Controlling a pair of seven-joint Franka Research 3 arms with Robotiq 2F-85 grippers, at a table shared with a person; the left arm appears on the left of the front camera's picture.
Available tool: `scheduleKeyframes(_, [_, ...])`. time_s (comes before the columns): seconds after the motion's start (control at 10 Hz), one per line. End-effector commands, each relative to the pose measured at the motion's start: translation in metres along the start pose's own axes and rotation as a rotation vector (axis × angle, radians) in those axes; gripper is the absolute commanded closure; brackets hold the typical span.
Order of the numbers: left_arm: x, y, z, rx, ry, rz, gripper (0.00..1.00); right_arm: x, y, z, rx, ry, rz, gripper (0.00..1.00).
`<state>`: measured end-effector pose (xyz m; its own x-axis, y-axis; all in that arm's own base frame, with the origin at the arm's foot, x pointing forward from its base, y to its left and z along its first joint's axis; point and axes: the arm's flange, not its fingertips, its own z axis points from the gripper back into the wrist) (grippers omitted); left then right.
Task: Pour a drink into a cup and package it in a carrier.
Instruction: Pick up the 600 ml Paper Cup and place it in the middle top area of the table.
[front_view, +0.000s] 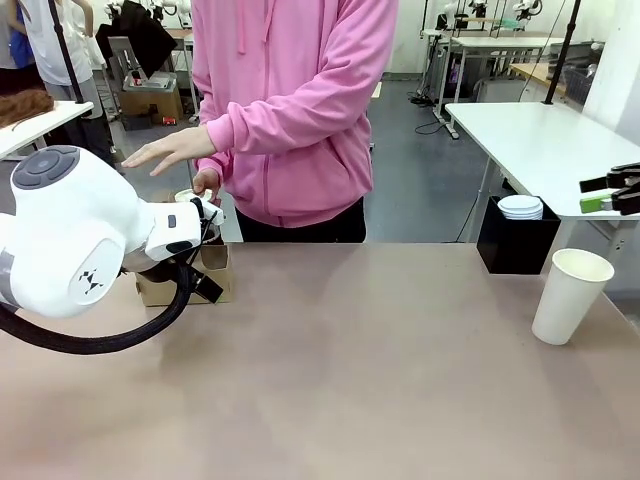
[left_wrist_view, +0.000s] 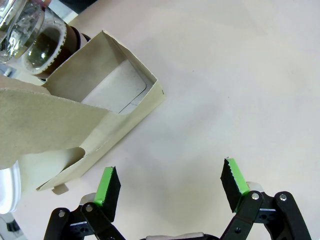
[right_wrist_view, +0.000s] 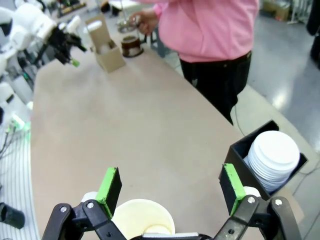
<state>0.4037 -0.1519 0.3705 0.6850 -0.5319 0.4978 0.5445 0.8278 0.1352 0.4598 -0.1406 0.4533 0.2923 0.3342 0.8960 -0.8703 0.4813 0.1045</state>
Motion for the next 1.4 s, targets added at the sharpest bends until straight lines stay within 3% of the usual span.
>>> scheduleKeyframes(0.0, [0.000,0.000,0.000,-0.001,-0.001,-0.001,0.00,-0.040,-0.018,0.034,0.046,-0.170,0.007,0.00])
scheduleKeyframes(0.3, [0.000,0.000,0.000,-0.001,-0.001,-0.001,0.00,-0.106,-0.024,0.076,0.090,-0.398,0.046,0.00])
scheduleKeyframes(0.5, [0.000,0.000,0.000,-0.001,-0.001,-0.001,0.00,-0.141,-0.021,0.074,0.132,-0.460,0.068,0.00])
scheduleKeyframes(0.9, [0.000,0.000,0.000,-0.001,-0.001,-0.001,0.00,-0.204,-0.010,0.033,0.166,-0.451,0.095,0.00])
scheduleKeyframes(1.3, [0.000,0.000,0.000,-0.001,-0.001,-0.001,0.00,-0.238,-0.001,-0.002,0.173,-0.466,0.083,0.00])
